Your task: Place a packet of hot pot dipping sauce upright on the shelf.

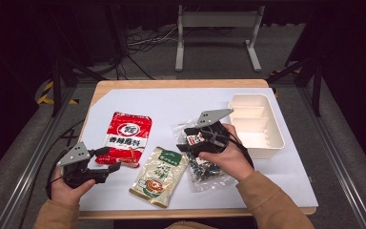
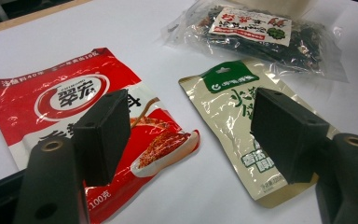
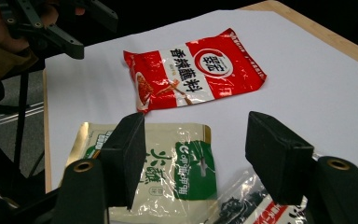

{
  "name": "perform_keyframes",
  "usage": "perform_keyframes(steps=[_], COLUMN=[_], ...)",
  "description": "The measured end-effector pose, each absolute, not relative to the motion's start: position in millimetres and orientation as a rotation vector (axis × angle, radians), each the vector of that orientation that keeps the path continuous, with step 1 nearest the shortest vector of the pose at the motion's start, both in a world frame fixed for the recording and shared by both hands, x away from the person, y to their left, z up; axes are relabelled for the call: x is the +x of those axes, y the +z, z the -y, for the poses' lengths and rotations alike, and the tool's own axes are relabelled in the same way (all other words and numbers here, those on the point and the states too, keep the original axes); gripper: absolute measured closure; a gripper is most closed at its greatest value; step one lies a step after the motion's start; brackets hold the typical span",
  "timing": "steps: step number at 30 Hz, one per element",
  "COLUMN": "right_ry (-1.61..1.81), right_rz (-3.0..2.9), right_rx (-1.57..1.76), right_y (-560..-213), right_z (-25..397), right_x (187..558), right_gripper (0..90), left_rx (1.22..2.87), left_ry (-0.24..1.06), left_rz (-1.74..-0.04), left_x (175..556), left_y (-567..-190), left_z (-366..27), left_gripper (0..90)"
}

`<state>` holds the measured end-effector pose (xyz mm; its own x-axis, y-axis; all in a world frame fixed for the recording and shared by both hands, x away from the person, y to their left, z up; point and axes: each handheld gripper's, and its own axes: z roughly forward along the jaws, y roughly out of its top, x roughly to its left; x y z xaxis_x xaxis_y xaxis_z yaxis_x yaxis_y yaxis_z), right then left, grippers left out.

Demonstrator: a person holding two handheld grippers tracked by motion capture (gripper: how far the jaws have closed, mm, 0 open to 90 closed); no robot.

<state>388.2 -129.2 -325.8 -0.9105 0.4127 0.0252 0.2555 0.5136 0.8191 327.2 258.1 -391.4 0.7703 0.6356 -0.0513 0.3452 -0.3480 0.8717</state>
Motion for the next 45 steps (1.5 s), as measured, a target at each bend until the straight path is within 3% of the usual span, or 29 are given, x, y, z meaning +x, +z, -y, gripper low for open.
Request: perform_keyframes(steps=[19,45], right_ry=[1.288,0.941], right_rz=[-2.720,-2.995], right_rx=[0.630,0.736], right_y=[-339,-398], right_z=[97,61], right_x=[412,444], right_gripper=[36.6,32.8], left_rx=[1.969,1.968], left_ry=[0.346,0.352], left_rz=[-0.739,-0.773], left_x=[332,333], left_y=[-393,-396], left_z=[-256,-258], left_gripper=[28.9,26.5])
